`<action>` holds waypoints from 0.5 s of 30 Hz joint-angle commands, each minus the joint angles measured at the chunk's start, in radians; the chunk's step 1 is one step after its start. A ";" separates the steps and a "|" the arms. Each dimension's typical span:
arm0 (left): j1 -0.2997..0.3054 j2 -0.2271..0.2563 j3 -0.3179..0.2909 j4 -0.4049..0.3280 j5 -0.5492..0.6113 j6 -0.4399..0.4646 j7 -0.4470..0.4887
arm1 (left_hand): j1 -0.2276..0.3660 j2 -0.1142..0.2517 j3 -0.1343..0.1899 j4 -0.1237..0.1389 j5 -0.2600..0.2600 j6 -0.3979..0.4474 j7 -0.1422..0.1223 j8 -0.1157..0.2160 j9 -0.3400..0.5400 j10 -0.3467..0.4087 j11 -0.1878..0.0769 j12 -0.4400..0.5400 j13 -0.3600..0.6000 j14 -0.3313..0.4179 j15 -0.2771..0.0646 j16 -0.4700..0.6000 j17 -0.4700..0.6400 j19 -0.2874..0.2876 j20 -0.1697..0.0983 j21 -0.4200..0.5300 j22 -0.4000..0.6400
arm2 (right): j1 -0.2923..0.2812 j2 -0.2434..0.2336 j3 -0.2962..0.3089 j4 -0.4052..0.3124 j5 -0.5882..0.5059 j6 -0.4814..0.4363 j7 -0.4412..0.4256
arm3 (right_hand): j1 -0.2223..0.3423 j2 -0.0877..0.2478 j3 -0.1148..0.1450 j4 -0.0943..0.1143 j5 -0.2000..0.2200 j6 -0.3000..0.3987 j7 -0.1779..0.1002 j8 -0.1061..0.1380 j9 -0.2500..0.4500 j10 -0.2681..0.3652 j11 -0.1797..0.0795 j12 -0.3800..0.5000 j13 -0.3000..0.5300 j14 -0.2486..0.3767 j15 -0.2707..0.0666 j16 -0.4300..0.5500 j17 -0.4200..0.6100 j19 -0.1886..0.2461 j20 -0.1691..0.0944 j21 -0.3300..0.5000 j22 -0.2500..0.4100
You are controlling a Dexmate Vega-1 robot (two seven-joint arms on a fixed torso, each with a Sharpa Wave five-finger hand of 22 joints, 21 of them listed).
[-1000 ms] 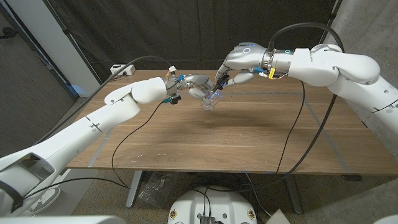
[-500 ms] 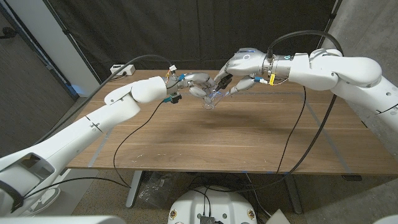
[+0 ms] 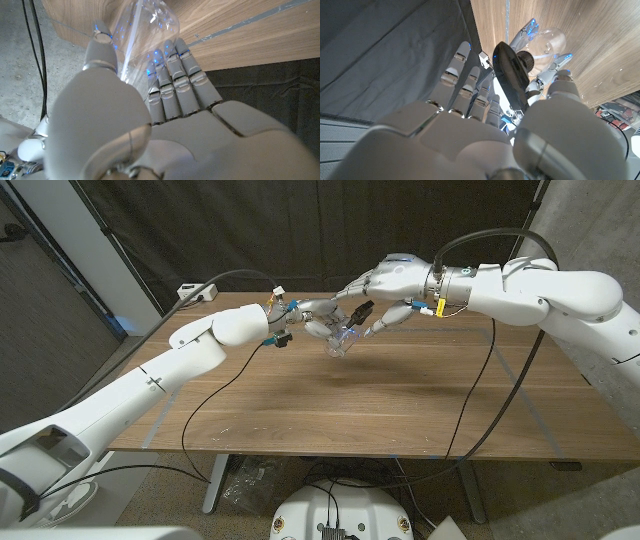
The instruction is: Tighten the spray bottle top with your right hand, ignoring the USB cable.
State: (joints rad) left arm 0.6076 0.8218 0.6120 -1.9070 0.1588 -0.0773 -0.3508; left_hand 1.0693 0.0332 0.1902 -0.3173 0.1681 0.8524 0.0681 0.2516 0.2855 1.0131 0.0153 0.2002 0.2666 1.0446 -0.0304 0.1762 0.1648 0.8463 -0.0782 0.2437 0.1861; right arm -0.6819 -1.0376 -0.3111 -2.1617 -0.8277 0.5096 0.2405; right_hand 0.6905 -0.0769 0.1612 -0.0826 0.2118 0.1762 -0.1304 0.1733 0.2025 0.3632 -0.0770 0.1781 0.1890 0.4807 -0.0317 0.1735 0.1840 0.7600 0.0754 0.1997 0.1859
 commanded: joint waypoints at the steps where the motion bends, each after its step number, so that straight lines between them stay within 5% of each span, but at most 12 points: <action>1: 0.004 0.004 -0.003 -0.006 -0.007 -0.005 -0.003 | -0.008 0.088 0.370 0.194 0.006 0.211 0.000 0.003 0.002 0.108 -0.104 0.006 0.004 0.111 -0.114 0.007 0.004 -0.001 0.002 0.003 0.003 | -0.023 0.001 0.013 -0.018 -0.006 -0.032 -0.002 | -0.007 -0.003 -0.005 -0.001 0.008 0.003 0.004 0.007 0.004 0.000 0.006 0.010 0.003 -0.003 0.003 0.002 0.002 0.006 0.011 0.002 0.003; 10: 0.001 0.010 -0.007 -0.025 -0.011 0.009 -0.018 | -0.009 0.088 0.373 0.194 0.006 0.211 0.000 0.003 0.003 0.108 -0.105 0.006 0.004 0.111 -0.115 0.007 0.004 -0.002 0.002 0.003 0.003 | -0.033 0.000 0.013 -0.021 -0.009 -0.044 -0.010 | -0.013 -0.003 -0.008 0.002 0.013 0.009 0.006 0.014 0.004 0.007 -0.001 0.017 0.003 -0.002 -0.001 0.005 0.003 0.007 0.010 0.003 0.003; 11: 0.002 0.010 -0.008 -0.025 -0.015 0.010 -0.019 | -0.010 0.088 0.373 0.194 0.006 0.211 -0.001 0.003 0.003 0.106 -0.107 0.005 0.004 0.110 -0.115 0.007 0.004 -0.002 0.003 0.003 0.003 | -0.032 0.003 0.010 -0.015 -0.010 -0.040 -0.018 | -0.014 -0.003 -0.009 0.002 0.014 0.009 0.006 0.015 0.004 0.009 -0.007 0.018 0.003 -0.002 -0.002 0.006 0.003 0.008 0.009 0.004 0.003; 12: 0.004 0.011 -0.009 -0.027 -0.016 0.012 -0.018 | -0.010 0.088 0.373 0.194 0.006 0.210 -0.001 0.003 0.004 0.107 -0.107 0.005 0.004 0.111 -0.115 0.007 0.004 -0.002 0.002 0.003 0.003 | -0.029 0.006 0.006 -0.010 -0.013 -0.038 -0.023 | -0.017 -0.001 -0.010 0.003 0.019 0.011 0.005 0.018 0.004 0.018 -0.043 0.025 0.004 0.001 -0.004 0.008 0.003 0.009 0.009 0.004 0.002; 15: 0.011 0.013 -0.012 -0.036 -0.013 0.024 -0.010 | -0.010 0.088 0.374 0.194 0.006 0.213 0.000 0.004 0.004 0.106 -0.104 0.005 0.004 0.111 -0.115 0.007 0.004 -0.003 0.003 0.003 0.003 | -0.023 0.015 -0.006 -0.002 -0.017 -0.033 -0.031 | -0.017 0.000 -0.011 0.003 0.024 0.021 -0.004 0.024 0.004 0.035 -0.065 0.033 0.003 0.014 -0.015 0.014 0.002 0.011 0.008 0.005 0.002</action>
State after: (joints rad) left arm 0.6090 0.8282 0.6090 -1.9224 0.1524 -0.0794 -0.3598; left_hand 1.0693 0.0332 0.1902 -0.3173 0.1680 0.8524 0.0682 0.2487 0.2855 1.0131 0.0153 0.1980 0.2674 1.0446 -0.0304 0.1777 0.1655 0.8463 -0.0782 0.2437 0.1861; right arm -0.7061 -1.0379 -0.2987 -2.1784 -0.8330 0.4765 0.2318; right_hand 0.6815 -0.0758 0.1571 -0.0785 0.2271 0.1829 -0.1252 0.1889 0.2024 0.3836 -0.1225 0.2002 0.1889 0.4851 -0.0362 0.1799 0.1839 0.7673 0.0824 0.2001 0.1860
